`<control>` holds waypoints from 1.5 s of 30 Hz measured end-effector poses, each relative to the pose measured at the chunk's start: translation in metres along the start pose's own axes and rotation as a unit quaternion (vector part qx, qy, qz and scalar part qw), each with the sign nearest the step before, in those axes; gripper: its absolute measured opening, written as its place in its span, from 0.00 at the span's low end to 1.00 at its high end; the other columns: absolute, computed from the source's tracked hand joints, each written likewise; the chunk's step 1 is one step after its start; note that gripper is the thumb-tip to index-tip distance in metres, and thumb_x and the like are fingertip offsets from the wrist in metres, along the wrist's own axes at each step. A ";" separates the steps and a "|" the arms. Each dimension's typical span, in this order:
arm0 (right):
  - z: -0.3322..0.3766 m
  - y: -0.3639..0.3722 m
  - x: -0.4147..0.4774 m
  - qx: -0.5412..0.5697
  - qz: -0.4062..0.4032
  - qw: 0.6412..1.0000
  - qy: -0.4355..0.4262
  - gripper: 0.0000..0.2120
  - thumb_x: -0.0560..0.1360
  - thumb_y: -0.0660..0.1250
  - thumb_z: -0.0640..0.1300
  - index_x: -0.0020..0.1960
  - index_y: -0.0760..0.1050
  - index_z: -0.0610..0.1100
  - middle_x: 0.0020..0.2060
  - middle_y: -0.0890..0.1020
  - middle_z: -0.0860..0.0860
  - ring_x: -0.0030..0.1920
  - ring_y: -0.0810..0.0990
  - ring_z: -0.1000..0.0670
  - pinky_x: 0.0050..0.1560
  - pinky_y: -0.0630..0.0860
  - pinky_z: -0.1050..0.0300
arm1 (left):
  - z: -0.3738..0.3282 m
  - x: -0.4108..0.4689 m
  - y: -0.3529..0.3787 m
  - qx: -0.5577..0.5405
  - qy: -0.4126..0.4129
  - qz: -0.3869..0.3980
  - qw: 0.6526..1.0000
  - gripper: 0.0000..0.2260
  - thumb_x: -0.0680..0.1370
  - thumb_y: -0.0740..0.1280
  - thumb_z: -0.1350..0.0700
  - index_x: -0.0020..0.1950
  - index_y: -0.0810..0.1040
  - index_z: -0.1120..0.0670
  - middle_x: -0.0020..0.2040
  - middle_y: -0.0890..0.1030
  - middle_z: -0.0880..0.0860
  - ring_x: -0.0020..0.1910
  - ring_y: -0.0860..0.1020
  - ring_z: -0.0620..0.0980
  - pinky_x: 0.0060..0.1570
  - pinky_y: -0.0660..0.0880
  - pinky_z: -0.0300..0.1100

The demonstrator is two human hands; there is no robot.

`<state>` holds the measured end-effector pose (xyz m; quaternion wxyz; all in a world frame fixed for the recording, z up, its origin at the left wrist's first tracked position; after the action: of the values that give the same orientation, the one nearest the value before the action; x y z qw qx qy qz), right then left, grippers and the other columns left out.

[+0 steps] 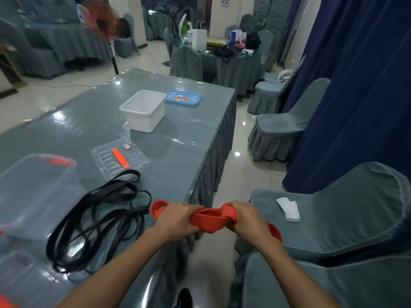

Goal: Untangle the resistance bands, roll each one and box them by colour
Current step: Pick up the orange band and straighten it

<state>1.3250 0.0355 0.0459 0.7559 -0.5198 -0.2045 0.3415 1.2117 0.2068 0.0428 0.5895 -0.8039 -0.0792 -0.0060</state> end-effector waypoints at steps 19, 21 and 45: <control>-0.020 -0.006 0.252 -0.025 0.049 0.997 -0.050 0.20 0.68 0.72 0.54 0.60 0.75 0.58 0.52 0.84 0.57 0.53 0.81 0.49 0.50 0.77 0.51 | 0.136 0.174 0.005 -0.056 -0.110 0.010 0.992 0.20 0.72 0.69 0.43 0.63 0.77 0.44 0.56 0.85 0.48 0.56 0.82 0.51 0.53 0.75 0.46; -0.036 -0.007 0.276 -0.015 0.053 0.997 -0.048 0.20 0.69 0.72 0.54 0.60 0.75 0.60 0.51 0.83 0.59 0.52 0.80 0.50 0.49 0.77 0.52 | 0.141 0.202 0.006 -0.048 -0.113 0.012 0.992 0.19 0.72 0.68 0.41 0.62 0.77 0.44 0.55 0.85 0.48 0.55 0.82 0.51 0.52 0.75 0.47; -0.135 -0.044 0.609 -0.041 0.115 0.984 -0.129 0.16 0.71 0.69 0.48 0.58 0.77 0.57 0.52 0.83 0.56 0.54 0.80 0.48 0.55 0.77 0.50 | 0.254 0.479 0.034 -0.047 -0.183 -0.023 0.982 0.25 0.67 0.64 0.36 0.62 0.79 0.43 0.50 0.86 0.46 0.50 0.84 0.48 0.45 0.77 0.44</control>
<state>1.8442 0.3820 0.0077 0.6567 -0.5223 -0.2530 0.4815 1.6677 0.4954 -0.0172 0.5260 -0.8163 -0.2040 0.1236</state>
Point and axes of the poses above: each hand's wrist, its own x-axis towards the middle knuckle, its own y-axis out of the palm, z = x × y, the point moved 6 cm from there along x, towards the middle knuckle
